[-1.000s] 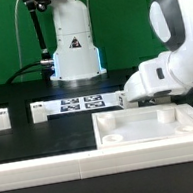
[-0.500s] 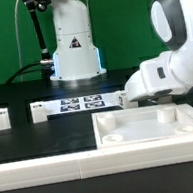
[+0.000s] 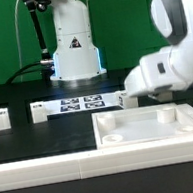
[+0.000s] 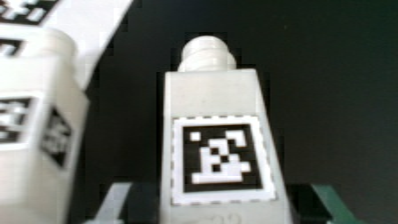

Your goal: Assemble one leg

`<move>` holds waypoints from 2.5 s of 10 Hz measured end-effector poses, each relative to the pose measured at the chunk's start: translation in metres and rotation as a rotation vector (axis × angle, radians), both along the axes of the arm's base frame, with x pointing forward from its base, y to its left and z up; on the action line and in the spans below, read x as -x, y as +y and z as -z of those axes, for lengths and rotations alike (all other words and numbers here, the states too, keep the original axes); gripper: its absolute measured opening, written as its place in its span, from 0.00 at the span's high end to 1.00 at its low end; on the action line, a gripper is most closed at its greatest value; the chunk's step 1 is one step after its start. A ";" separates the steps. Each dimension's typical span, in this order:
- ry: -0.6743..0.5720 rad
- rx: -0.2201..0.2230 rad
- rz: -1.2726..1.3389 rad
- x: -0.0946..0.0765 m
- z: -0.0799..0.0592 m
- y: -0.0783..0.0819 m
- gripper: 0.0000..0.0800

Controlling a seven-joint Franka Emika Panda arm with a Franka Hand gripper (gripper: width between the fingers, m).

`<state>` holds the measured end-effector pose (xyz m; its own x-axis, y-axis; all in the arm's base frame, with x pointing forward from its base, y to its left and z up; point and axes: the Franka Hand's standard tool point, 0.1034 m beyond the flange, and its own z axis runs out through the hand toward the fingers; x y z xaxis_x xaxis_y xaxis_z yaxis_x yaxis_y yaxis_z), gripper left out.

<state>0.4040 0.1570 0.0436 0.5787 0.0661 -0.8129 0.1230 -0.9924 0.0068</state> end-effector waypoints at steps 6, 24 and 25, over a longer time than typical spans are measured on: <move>-0.208 -0.030 0.021 -0.028 -0.025 0.002 0.63; -1.445 -0.250 -0.003 -0.165 -0.089 -0.045 0.63; -1.479 -0.253 -0.004 -0.165 -0.085 -0.045 0.63</move>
Offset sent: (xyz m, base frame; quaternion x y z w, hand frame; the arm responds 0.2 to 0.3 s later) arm 0.0000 0.0000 0.0000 0.0000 0.0000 0.0000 1.0000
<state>0.5691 0.1117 0.1291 0.8445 0.1150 0.5231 0.1612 -0.9860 -0.0434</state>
